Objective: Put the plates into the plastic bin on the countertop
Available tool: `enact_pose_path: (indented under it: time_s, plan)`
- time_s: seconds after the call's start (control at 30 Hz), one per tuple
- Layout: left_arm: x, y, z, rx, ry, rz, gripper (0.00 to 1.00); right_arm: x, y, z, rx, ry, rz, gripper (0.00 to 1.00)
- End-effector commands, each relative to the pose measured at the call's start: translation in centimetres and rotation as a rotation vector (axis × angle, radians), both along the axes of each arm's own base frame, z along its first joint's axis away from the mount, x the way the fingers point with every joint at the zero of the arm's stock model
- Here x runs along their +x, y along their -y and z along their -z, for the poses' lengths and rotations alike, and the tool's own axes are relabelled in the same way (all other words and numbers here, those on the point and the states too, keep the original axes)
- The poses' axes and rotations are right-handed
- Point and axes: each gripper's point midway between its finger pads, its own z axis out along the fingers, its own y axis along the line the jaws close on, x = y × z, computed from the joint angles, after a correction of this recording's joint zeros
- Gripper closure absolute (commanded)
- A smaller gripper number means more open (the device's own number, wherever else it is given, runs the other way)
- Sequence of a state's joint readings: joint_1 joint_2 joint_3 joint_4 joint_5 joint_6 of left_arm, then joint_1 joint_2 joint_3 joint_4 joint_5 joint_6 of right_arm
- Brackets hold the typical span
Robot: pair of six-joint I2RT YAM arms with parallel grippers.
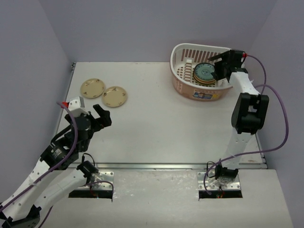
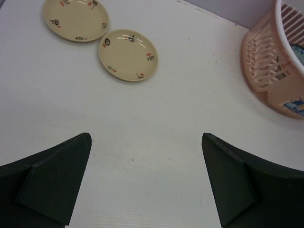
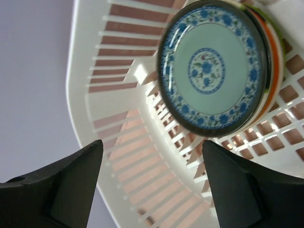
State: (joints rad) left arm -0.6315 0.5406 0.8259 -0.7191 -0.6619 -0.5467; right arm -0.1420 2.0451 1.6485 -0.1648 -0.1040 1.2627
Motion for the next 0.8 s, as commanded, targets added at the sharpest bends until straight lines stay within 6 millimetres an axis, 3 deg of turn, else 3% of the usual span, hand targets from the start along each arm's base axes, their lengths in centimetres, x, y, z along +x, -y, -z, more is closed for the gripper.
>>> enact_pose_path:
  time_s: [0.0, 0.03, 0.1, 0.13, 0.17, 0.27, 0.33, 0.4, 0.43, 0.47, 0.5, 0.63, 0.77]
  plan:
    - [2.2, 2.4, 1.7, -0.138, -0.075, -0.06, 0.0, -1.3, -5.8, -14.7, -0.064, 0.366, -0.252, 0.02]
    - [3.0, 3.4, 1.8, -0.193, -0.067, -0.066, 0.0, -2.4, -7.5, -17.3, -0.073, 0.424, -0.327, 0.01]
    - [5.1, 4.7, 4.4, -0.219, -0.14, -0.101, 0.0, -4.8, -11.7, -20.0, -0.141, 0.493, -0.493, 0.01]
    - [6.6, 4.2, 4.9, -0.251, -0.145, -0.141, 0.0, -7.0, -14.5, -21.3, -0.153, 0.518, -0.593, 0.01]
    - [7.8, 4.4, 6.1, -0.288, -0.186, -0.134, 0.0, -9.1, -16.6, -22.0, -0.183, 0.548, -0.685, 0.01]
    - [11.8, 2.1, 8.6, -0.408, -0.213, -0.151, 0.0, -16.2, -21.0, -21.4, -0.163, 0.634, -0.948, 0.01]
    - [14.4, -0.2, 9.0, -0.398, -0.204, -0.196, 0.0, -20.6, -22.1, -19.3, -0.077, 0.669, -1.044, 0.01]
    - [16.5, -2.2, 9.6, -0.347, -0.212, -0.238, 0.0, -25.4, -22.7, -14.6, 0.017, 0.64, -1.145, 0.01]
    - [17.2, -2.5, 9.9, -0.336, -0.22, -0.251, 0.0, -26.5, -22.8, -15.0, 0.002, 0.679, -1.16, 0.01]
    - [18.0, -2.9, 10.3, -0.319, -0.229, -0.258, 0.0, -28.5, -22.8, -12.7, 0.024, 0.648, -1.191, 0.01]
    - [18.8, -3.2, 11.1, -0.317, -0.251, -0.266, 0.0, -30.1, -22.8, -12.6, 0.005, 0.665, -1.205, 0.01]
    - [21.4, -4.5, 15.7, -0.325, -0.369, -0.276, 0.0, -33.6, -22.3, -8.7, -0.011, 0.618, -1.225, 0.01]
    - [22.5, -5.6, 19.5, -0.325, -0.465, -0.289, 0.0, -35.6, -22.4, -8.0, 0.029, 0.646, -1.259, 0.01]
